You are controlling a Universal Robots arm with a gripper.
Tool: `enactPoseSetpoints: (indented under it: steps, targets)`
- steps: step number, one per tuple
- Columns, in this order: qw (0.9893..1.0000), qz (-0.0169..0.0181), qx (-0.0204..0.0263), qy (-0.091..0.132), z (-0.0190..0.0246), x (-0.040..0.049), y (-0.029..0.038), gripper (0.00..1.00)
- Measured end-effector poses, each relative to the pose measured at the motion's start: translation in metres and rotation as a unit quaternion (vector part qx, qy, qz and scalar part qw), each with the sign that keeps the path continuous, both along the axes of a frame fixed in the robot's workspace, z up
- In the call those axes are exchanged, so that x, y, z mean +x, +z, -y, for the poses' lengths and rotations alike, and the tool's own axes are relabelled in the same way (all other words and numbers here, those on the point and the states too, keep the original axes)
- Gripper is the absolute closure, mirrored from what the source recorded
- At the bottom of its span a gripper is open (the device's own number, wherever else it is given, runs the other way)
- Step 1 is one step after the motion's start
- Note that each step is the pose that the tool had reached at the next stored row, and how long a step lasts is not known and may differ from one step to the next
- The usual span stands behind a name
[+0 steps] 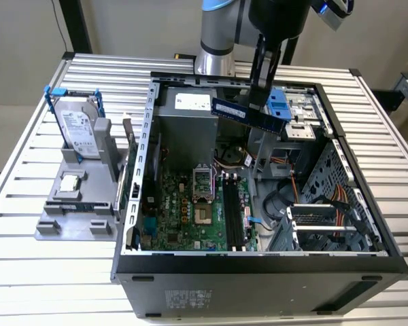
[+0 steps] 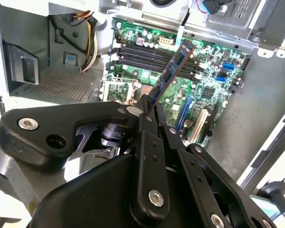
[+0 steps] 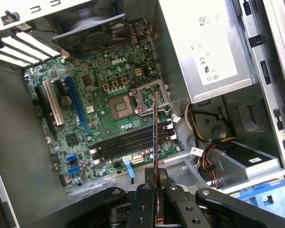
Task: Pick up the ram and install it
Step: 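Insert the ram into the slot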
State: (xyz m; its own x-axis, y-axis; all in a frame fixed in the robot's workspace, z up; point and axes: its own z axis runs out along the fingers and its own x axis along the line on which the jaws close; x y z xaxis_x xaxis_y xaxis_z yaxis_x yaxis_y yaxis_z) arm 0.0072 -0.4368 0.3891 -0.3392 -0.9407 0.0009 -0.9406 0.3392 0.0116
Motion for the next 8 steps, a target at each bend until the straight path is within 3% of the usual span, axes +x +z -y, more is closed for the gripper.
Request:
enactPoseSetpoints:
  steps: [8]
  targets:
    - [1.0000, 0.0000, 0.0000, -0.008, 0.0000, 0.0000, 0.0000, 1.00]
